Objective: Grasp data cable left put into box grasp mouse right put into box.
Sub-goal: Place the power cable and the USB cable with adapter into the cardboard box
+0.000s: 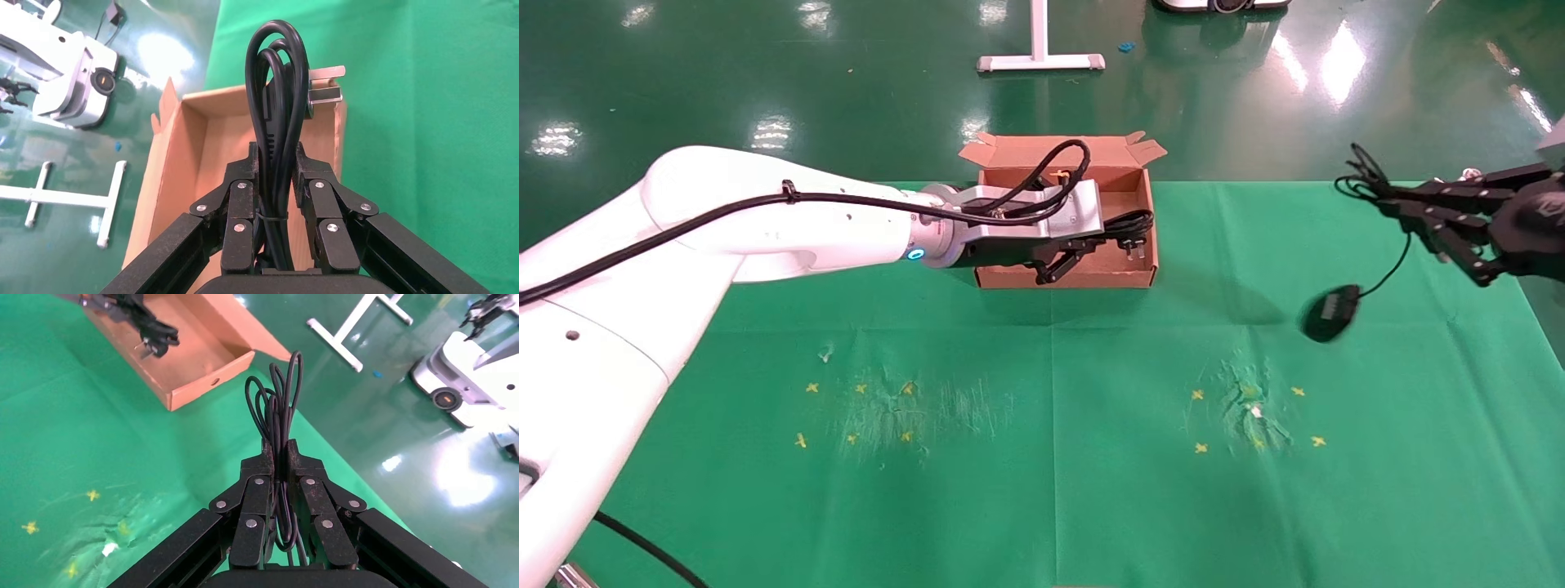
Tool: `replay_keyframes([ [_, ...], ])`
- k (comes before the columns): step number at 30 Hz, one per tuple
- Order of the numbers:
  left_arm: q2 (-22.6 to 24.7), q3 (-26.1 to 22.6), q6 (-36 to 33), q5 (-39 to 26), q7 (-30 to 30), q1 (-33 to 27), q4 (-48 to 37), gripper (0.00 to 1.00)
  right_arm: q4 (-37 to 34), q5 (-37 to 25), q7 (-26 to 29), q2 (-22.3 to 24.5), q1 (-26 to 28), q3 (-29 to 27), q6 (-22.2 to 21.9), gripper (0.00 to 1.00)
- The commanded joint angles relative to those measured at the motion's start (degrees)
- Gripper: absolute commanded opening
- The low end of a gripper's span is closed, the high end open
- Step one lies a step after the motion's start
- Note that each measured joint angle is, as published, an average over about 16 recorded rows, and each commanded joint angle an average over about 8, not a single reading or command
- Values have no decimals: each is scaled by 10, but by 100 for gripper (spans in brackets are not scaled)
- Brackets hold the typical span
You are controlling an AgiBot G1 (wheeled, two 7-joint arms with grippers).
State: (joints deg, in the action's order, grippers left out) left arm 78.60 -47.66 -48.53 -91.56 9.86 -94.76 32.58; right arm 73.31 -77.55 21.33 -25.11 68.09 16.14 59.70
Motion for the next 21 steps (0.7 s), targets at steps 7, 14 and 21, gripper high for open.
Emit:
replay_keyframes([
  [7, -1, -64, 23, 73, 27, -12, -19, 100, 6, 36, -1, 8, 2, -23, -7, 0],
  [14, -3, -104, 35, 119, 36, -21, -38, 100, -5, 52, -12, -8, 27, -29, 1, 0],
  [21, -17, -112, 27, 158, 52, -39, -88, 100, -18, 53, -26, -37, 55, -22, 11, 0],
])
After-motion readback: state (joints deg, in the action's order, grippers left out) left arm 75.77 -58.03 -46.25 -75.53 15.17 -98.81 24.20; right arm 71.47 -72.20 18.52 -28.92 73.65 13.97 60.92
